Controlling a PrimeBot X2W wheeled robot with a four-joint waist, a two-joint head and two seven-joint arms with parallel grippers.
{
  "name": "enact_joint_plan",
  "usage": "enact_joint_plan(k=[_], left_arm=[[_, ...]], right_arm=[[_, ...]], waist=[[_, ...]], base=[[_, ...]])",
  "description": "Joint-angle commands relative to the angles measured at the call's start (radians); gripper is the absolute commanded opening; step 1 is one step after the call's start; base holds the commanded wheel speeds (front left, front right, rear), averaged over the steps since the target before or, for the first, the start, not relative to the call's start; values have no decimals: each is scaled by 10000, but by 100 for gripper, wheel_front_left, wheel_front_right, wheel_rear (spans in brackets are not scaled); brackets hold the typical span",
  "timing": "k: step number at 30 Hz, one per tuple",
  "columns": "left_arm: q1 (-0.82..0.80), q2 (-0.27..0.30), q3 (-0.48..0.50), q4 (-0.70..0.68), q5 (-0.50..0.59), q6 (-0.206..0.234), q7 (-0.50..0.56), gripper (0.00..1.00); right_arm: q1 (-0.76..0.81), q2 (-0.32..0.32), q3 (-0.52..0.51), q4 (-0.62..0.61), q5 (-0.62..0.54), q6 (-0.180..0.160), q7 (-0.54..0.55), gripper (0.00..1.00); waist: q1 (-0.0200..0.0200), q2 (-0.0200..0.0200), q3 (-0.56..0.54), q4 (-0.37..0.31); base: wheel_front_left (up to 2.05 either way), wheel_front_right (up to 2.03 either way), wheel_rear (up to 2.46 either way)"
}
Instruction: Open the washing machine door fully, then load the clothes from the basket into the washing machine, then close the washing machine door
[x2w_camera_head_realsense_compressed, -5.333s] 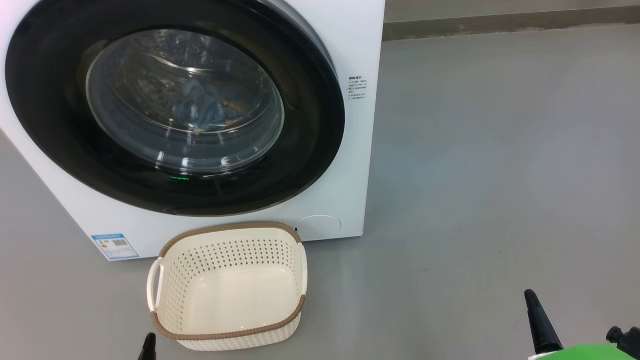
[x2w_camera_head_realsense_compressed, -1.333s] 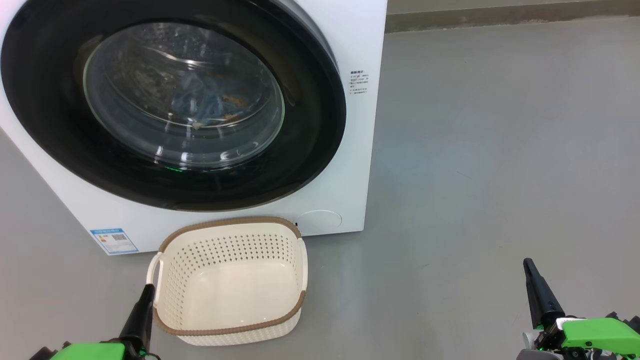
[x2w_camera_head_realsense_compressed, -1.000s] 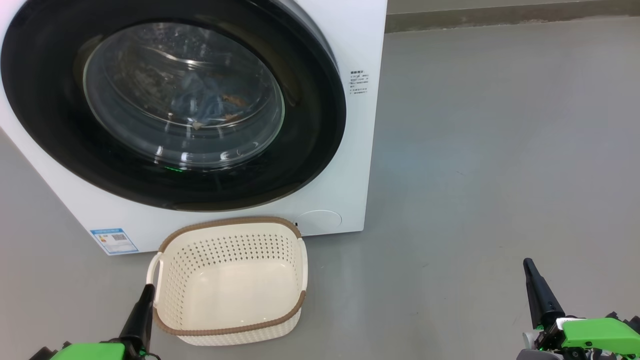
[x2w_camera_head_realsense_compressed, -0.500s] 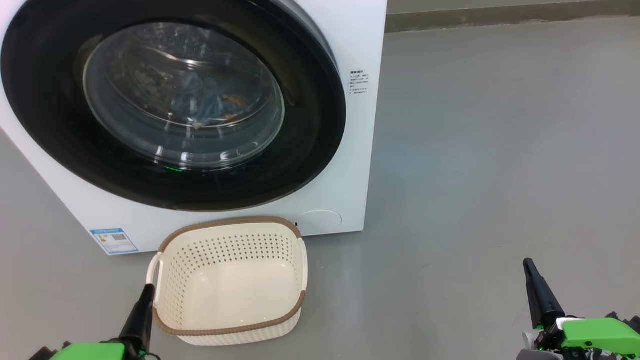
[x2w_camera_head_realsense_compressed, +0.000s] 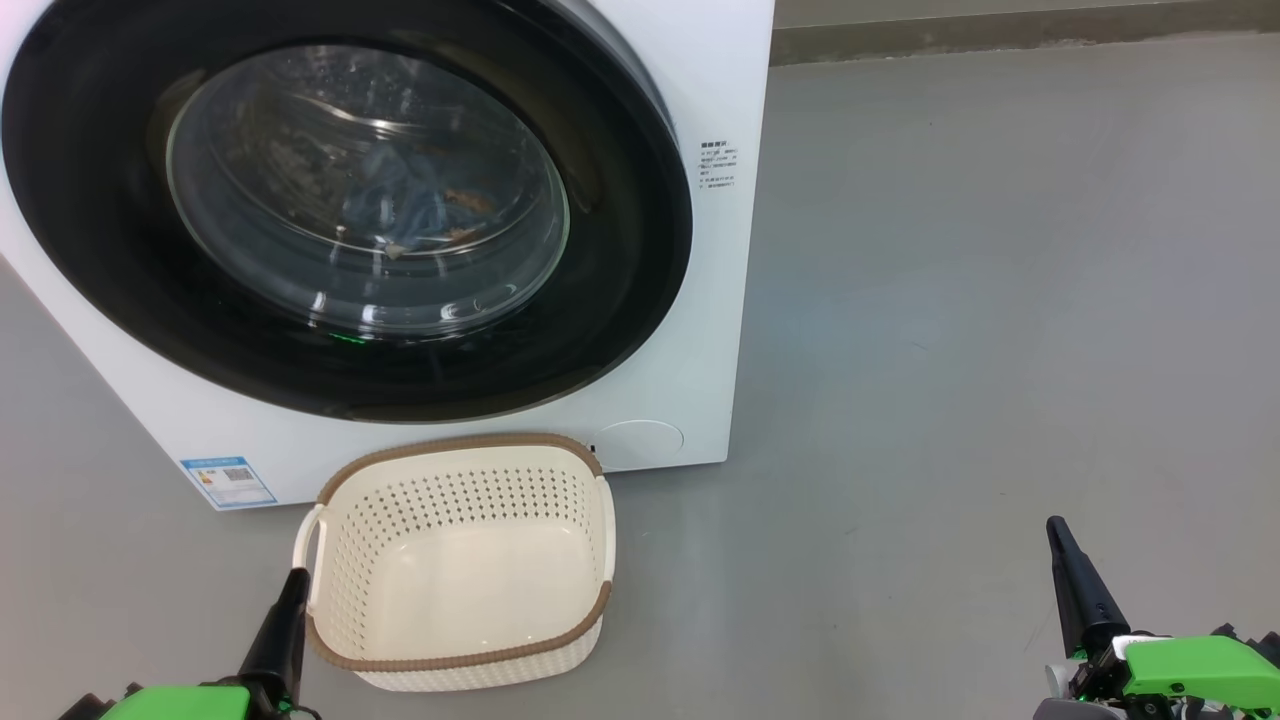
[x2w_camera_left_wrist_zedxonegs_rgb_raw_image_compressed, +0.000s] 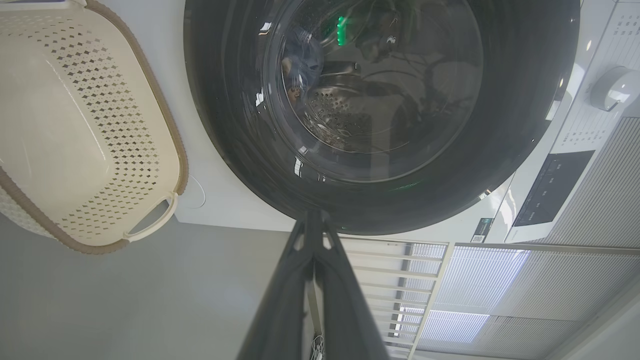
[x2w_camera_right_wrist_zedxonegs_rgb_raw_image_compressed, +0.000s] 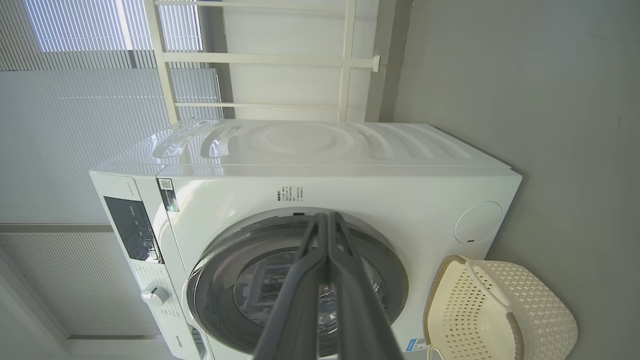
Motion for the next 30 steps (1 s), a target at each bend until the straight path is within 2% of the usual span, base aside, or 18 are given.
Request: enact_joint_plan(k=[1,30], left_arm=[[-417,256,344,-190,-86,-100,57,0],[-417,256,344,-190,-86,-100,57,0]], right_arm=[[-403,-37,233,-249,100,-11,76,0],[-403,-37,233,-249,100,-11,76,0]], waist=[[0,0,0,0],[0,0,0,0]], base=[[0,0,0],[0,0,0]])
